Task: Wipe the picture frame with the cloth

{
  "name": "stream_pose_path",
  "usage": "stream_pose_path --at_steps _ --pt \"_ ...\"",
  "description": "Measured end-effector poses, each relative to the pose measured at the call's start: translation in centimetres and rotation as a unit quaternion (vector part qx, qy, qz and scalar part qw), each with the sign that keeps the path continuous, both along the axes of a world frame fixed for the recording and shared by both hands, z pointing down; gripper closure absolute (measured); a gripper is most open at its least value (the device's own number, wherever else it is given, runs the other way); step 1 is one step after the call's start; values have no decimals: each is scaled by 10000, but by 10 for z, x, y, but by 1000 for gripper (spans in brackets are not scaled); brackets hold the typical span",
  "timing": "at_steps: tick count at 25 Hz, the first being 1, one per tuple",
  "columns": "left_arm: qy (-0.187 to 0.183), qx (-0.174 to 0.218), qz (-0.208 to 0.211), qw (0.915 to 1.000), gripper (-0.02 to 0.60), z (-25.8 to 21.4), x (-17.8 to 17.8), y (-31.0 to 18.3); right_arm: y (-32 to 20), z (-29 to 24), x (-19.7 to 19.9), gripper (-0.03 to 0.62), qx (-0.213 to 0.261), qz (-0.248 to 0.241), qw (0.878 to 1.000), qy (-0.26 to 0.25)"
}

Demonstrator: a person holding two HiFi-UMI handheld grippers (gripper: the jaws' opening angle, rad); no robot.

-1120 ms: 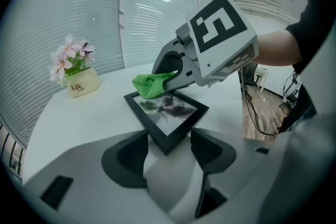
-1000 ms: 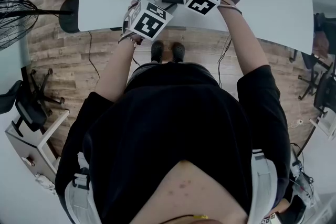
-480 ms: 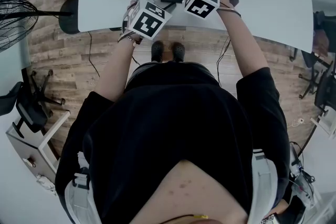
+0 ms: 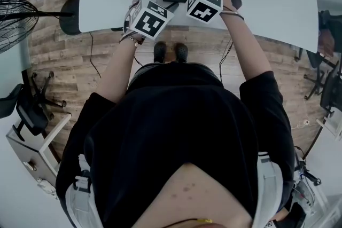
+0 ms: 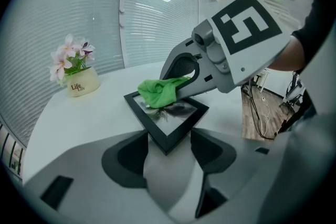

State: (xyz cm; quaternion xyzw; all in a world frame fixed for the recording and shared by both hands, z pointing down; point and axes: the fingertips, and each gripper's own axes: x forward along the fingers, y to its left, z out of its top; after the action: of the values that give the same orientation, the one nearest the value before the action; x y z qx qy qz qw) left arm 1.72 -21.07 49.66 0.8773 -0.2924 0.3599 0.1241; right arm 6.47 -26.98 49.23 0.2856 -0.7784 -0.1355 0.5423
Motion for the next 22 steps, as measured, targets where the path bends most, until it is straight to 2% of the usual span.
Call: stream_pose_path --at_steps 22 --pt "4 -3 2 10000 314 0 0 -1 25 1 -7 499 -168 -98 9998 -48"
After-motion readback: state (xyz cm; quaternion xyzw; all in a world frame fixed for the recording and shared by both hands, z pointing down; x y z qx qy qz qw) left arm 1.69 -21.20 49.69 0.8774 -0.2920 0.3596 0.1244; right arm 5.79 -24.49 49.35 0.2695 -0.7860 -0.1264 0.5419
